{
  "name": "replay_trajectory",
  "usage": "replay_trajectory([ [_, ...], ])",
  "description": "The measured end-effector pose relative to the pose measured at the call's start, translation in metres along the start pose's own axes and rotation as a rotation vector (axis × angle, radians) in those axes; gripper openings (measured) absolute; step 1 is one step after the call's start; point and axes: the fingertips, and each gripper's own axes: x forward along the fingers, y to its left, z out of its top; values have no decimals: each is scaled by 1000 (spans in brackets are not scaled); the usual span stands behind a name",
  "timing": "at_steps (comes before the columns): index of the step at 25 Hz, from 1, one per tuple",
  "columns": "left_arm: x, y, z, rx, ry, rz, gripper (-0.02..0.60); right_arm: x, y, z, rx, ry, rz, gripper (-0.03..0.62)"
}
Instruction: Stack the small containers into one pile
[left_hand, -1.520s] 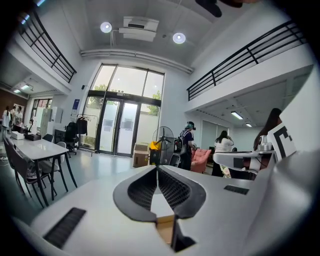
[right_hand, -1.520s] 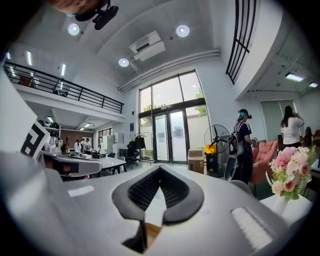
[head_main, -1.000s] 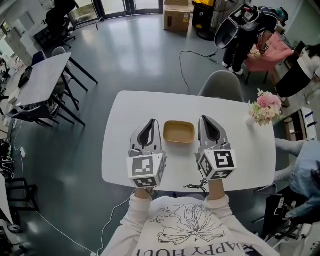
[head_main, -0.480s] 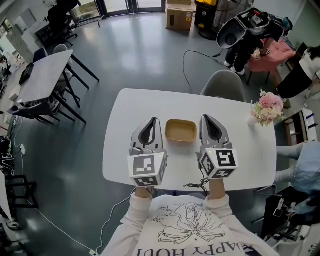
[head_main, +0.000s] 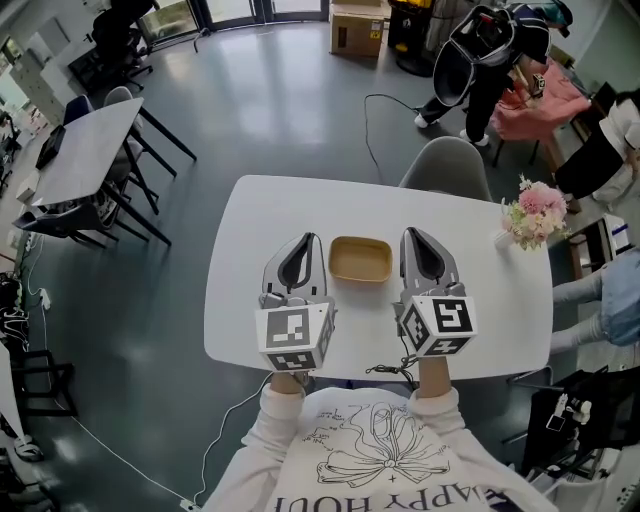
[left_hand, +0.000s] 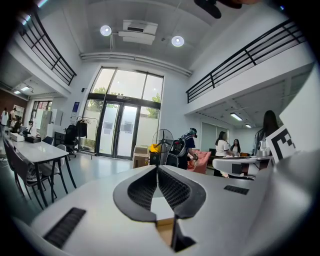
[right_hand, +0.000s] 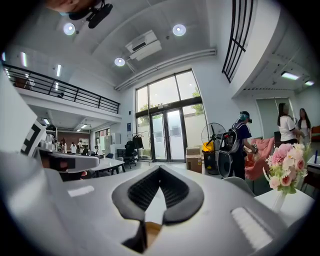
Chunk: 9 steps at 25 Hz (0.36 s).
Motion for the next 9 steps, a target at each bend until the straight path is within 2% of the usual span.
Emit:
replay_trajectory([
  [9,2,-1,1,-1,-3,2,15,1,-2,0,3,0,0,12],
])
